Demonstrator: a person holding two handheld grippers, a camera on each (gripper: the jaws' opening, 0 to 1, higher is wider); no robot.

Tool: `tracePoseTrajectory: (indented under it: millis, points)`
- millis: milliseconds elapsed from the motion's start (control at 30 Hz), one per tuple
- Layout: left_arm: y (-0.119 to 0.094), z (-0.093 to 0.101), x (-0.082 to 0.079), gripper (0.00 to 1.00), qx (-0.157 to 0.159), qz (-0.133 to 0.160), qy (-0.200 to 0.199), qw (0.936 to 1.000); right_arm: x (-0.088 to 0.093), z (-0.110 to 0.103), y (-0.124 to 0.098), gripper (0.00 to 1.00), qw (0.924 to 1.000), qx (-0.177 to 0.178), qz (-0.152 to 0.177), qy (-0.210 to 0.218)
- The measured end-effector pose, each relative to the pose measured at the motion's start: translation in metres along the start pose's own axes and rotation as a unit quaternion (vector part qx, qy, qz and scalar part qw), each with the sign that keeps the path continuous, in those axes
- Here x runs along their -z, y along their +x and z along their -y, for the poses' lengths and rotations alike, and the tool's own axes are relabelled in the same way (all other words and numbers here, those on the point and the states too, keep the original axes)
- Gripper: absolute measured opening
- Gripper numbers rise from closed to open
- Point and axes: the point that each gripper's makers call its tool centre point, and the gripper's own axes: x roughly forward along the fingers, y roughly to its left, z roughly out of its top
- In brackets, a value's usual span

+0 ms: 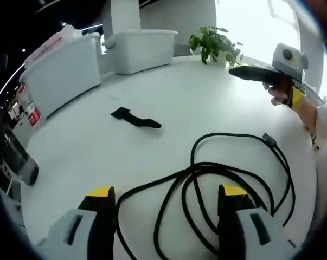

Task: Coil the Type-C to USB data cable on the desktop and secure it with Velcro straps.

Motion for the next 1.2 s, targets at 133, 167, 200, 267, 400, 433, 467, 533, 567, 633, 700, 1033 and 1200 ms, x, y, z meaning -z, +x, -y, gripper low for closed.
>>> tracePoseTrajectory:
  millis: [133,167,200,267,400,433,467,533,567,633,700,1033,1200]
  points:
    - [0.0,-0.001,0.005,0.77,0.007,-0.004,-0.025,0.9997,0.002,0.0,0.001,0.61,1.0,0.001,0.002,0.005]
    - [0.0,0.0,0.005,0.77,0.009,-0.005,-0.026,0.9996,0.002,0.0,0.001,0.61,1.0,0.001,0.003,0.007]
    - [-0.001,0.001,0.006,0.76,0.009,-0.006,-0.027,0.9996,0.002,0.0,0.001,0.61,0.9999,0.0,0.004,0.01]
    - [-0.002,0.001,0.007,0.75,0.007,-0.01,-0.028,0.9995,0.003,-0.001,0.002,0.61,0.9998,-0.004,0.003,0.017]
    - [-0.006,0.014,0.007,0.58,0.017,-0.026,-0.005,0.9995,0.005,-0.002,0.002,0.61,0.9997,-0.006,0.002,0.023]
    - [-0.006,0.018,0.006,0.53,0.017,-0.025,0.001,0.9995,0.005,-0.002,0.002,0.61,0.9997,-0.005,0.002,0.023]
    - [-0.006,0.021,0.007,0.5,0.019,-0.03,0.006,0.9994,0.005,-0.001,0.002,0.61,0.9997,-0.005,0.002,0.024]
    - [-0.006,0.026,0.007,0.42,0.024,-0.034,0.021,0.9989,0.006,-0.002,0.003,0.61,0.9997,-0.005,0.002,0.025]
    - [-0.005,0.027,0.006,0.39,0.026,-0.035,0.027,0.9987,0.006,-0.002,0.003,0.61,0.9997,-0.005,0.002,0.026]
    - [-0.005,0.03,0.007,0.3,0.031,-0.038,0.035,0.9982,0.006,-0.003,0.004,0.61,0.9997,-0.006,0.002,0.026]
    - [-0.005,0.035,0.007,0.25,0.04,-0.041,0.046,0.9973,0.005,-0.004,0.004,0.6,0.9997,-0.007,0.002,0.024]
    - [-0.003,0.051,0.004,0.08,0.011,-0.067,0.144,0.9873,0.018,0.005,0.015,0.6,0.9978,0.021,-0.036,0.052]
    - [-0.003,0.052,0.0,0.05,-0.034,-0.065,0.222,0.9722,0.042,-0.005,0.031,0.6,0.9952,0.009,-0.094,0.028]
